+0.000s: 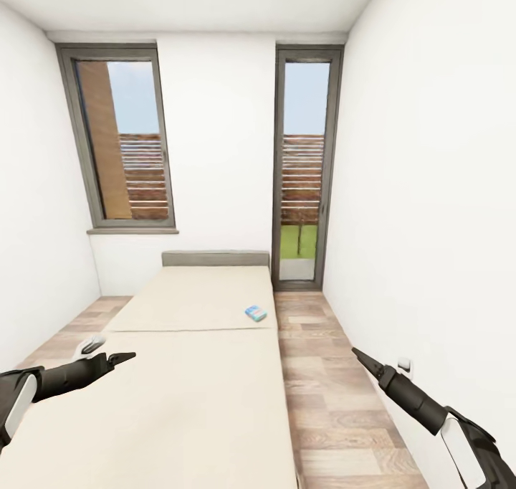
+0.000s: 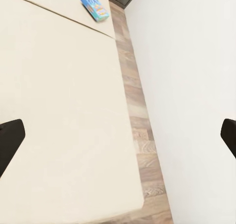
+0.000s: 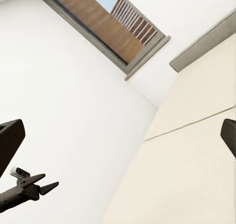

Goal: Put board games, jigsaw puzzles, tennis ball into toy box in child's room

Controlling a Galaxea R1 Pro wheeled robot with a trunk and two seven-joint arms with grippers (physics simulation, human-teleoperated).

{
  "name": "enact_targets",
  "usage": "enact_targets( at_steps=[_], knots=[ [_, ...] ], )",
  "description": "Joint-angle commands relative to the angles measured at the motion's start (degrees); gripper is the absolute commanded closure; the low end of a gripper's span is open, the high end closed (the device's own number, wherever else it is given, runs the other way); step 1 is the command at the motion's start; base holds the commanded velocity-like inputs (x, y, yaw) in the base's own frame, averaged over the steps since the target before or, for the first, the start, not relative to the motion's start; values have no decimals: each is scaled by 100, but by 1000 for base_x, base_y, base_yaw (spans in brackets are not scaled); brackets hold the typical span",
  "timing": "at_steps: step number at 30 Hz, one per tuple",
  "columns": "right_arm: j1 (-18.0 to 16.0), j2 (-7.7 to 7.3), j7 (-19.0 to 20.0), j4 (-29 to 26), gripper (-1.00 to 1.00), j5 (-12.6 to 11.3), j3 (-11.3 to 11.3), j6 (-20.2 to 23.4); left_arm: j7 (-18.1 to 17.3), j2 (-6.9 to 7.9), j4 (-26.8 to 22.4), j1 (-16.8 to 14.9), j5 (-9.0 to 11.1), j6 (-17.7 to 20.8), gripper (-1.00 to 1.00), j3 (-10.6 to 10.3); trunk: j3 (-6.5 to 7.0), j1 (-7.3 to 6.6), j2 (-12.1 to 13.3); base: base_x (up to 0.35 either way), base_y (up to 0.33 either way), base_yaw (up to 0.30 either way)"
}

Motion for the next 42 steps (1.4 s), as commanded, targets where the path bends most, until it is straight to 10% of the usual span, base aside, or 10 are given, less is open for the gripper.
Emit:
enact_targets(
  at_steps=[1, 42],
  knots=[
    [-5, 0, 6, 2, -100, -36, -2, 45, -14, -1, -1, -5, 7, 30, -100, 8, -12, 3, -6, 155, -145, 0],
    [-5, 10, -120, -12, -100, -36, 199, 15, -22, 1, -1, -5, 7, 30, -100, 10, -8, 3, -6, 55, -78, 84]
  ],
)
